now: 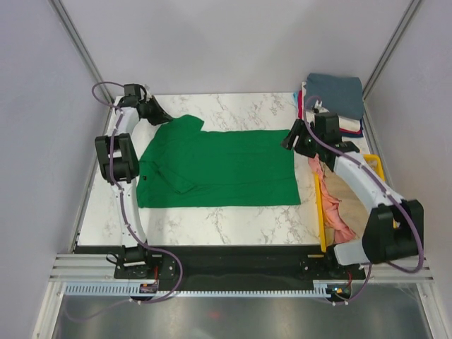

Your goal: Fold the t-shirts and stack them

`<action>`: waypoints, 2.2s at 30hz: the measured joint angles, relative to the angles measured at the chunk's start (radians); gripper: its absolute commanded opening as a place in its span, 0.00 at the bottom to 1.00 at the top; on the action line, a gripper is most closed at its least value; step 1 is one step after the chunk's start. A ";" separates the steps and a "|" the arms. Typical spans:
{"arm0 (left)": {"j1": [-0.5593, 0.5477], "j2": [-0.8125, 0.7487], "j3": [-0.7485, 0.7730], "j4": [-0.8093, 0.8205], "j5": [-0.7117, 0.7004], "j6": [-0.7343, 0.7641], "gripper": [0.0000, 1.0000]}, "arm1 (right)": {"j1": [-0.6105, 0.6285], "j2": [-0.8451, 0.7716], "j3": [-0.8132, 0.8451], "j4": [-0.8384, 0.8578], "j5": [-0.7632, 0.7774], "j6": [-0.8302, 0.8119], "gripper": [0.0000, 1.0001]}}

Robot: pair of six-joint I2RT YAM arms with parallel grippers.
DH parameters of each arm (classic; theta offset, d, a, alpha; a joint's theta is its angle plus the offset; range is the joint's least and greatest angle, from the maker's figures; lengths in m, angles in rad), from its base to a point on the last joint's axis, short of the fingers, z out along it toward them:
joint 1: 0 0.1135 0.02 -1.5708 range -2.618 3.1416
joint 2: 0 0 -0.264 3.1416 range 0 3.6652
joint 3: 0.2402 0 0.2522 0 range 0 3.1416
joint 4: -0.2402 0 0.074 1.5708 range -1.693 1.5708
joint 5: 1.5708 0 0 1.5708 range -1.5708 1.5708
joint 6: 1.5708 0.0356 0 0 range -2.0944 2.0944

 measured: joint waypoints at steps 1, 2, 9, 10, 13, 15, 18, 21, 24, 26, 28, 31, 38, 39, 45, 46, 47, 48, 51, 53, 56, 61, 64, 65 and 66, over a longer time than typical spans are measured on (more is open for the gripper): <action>-0.001 -0.026 -0.020 0.000 -0.001 -0.001 0.02 | 0.000 0.051 0.047 0.009 0.013 -0.004 0.68; -0.002 -0.055 -0.041 0.000 -0.004 -0.003 0.02 | 0.000 0.103 0.094 0.006 0.028 -0.010 0.67; -0.030 -0.204 -0.163 0.004 -0.007 -0.005 0.02 | 0.000 0.431 0.388 -0.015 0.126 -0.064 0.51; -0.035 -0.215 -0.177 0.004 -0.008 -0.005 0.02 | 0.000 0.470 0.420 -0.018 0.134 -0.069 0.50; -0.055 -0.229 -0.216 0.003 -0.013 -0.005 0.02 | 0.000 0.583 0.520 -0.043 0.161 -0.082 0.49; -0.064 -0.229 -0.236 0.002 -0.013 -0.005 0.02 | 0.000 0.650 0.584 -0.056 0.189 -0.090 0.49; -0.073 -0.229 -0.253 -0.008 -0.012 -0.006 0.02 | 0.000 0.740 0.673 -0.079 0.241 -0.108 0.50; -0.075 -0.229 -0.253 -0.004 -0.011 -0.007 0.02 | 0.000 0.811 0.740 -0.091 0.288 -0.122 0.53; -0.076 -0.229 -0.253 -0.005 -0.009 -0.008 0.02 | 0.000 0.875 0.800 -0.109 0.327 -0.134 0.56; -0.076 -0.230 -0.253 -0.005 -0.005 -0.008 0.02 | 0.000 0.914 0.835 -0.121 0.352 -0.140 0.58; -0.077 -0.232 -0.253 -0.005 -0.003 -0.008 0.02 | 0.000 0.943 0.859 -0.124 0.377 -0.144 0.58; -0.078 -0.235 -0.253 -0.005 -0.002 -0.008 0.02 | 0.000 0.975 0.882 -0.131 0.402 -0.151 0.58; -0.079 -0.236 -0.253 -0.005 0.003 -0.008 0.02 | 0.000 1.022 0.929 -0.133 0.424 -0.159 0.46; -0.079 -0.236 -0.253 -0.005 0.003 -0.008 0.02 | 0.000 1.024 0.929 -0.129 0.425 -0.160 0.44; -0.079 -0.236 -0.253 -0.005 0.003 -0.008 0.02 | -0.002 1.023 0.909 -0.084 0.422 -0.146 0.30; -0.079 -0.236 -0.253 -0.005 0.003 -0.008 0.02 | -0.002 1.020 0.899 -0.069 0.422 -0.142 0.28; -0.079 -0.236 -0.253 -0.005 0.003 -0.008 0.02 | -0.002 1.015 0.886 -0.054 0.422 -0.139 0.27; -0.079 -0.236 -0.253 -0.005 0.003 -0.008 0.02 | -0.003 1.006 0.864 -0.032 0.420 -0.133 0.25; -0.079 -0.236 -0.253 -0.005 0.004 -0.008 0.02 | -0.004 0.986 0.822 0.005 0.418 -0.124 0.19; -0.079 -0.236 -0.253 -0.005 0.004 -0.008 0.02 | -0.005 0.980 0.805 0.021 0.417 -0.116 0.14; -0.079 -0.236 -0.253 -0.005 0.004 -0.008 0.02 | -0.005 0.972 0.789 0.036 0.414 -0.107 0.05; -0.079 -0.236 -0.253 -0.005 0.005 -0.008 0.02 | -0.005 0.963 0.768 0.058 0.408 -0.097 0.00; -0.079 -0.236 -0.253 -0.005 0.005 -0.008 0.02 | -0.005 0.960 0.764 0.060 0.407 -0.098 0.00; -0.079 -0.236 -0.253 -0.005 0.005 -0.008 0.02 | -0.005 0.959 0.762 0.060 0.406 -0.097 0.00; -0.079 -0.236 -0.253 -0.005 0.005 -0.008 0.02 | -0.005 0.956 0.759 0.060 0.404 -0.098 0.00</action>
